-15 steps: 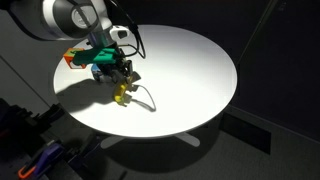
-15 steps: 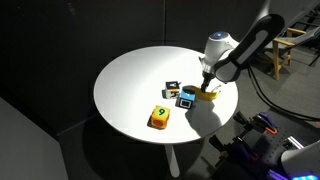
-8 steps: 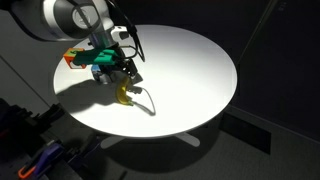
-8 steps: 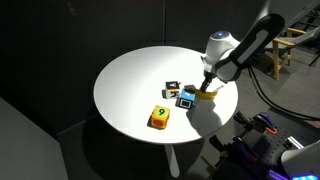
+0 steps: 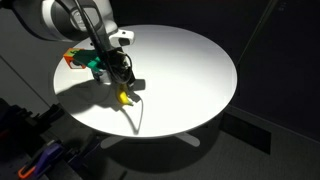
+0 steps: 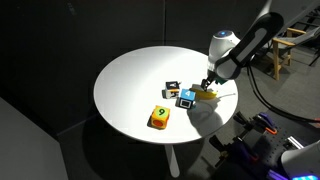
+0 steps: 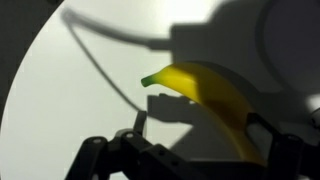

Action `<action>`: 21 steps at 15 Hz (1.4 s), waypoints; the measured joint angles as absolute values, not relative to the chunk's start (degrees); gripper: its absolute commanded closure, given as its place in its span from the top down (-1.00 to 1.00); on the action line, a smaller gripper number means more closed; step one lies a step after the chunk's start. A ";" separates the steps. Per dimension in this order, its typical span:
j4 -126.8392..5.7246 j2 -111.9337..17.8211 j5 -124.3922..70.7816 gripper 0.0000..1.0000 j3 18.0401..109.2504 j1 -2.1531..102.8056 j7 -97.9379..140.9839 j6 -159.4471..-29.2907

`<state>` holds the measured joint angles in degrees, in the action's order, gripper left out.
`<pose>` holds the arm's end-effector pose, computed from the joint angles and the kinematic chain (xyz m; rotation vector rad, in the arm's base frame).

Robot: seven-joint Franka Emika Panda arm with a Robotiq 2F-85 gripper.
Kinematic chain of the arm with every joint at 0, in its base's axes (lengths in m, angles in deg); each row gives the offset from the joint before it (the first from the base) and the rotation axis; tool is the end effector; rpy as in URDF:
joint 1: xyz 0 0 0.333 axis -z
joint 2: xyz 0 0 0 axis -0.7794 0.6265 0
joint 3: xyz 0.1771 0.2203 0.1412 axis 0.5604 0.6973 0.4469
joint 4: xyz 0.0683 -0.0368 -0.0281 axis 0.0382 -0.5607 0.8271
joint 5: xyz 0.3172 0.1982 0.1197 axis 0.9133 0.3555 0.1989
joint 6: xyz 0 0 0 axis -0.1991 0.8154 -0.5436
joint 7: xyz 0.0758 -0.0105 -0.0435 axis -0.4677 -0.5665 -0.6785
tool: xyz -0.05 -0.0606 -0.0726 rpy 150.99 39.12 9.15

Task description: Turn the banana to the left

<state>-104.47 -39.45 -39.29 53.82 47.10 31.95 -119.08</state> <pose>0.4904 -0.0795 0.1499 2.9413 -0.2336 -0.0147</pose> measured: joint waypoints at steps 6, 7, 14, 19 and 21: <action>-106.93 -43.52 -32.61 1.00 54.33 46.97 36.28 -112.47; -107.71 -44.93 -32.47 1.00 54.33 46.97 36.75 -111.10; -113.65 -57.10 -32.47 1.00 55.09 47.93 37.03 -101.00; -117.25 -65.63 -32.47 1.00 57.56 50.93 37.18 -95.16; -118.60 -68.50 -32.47 1.00 58.66 52.03 37.17 -93.63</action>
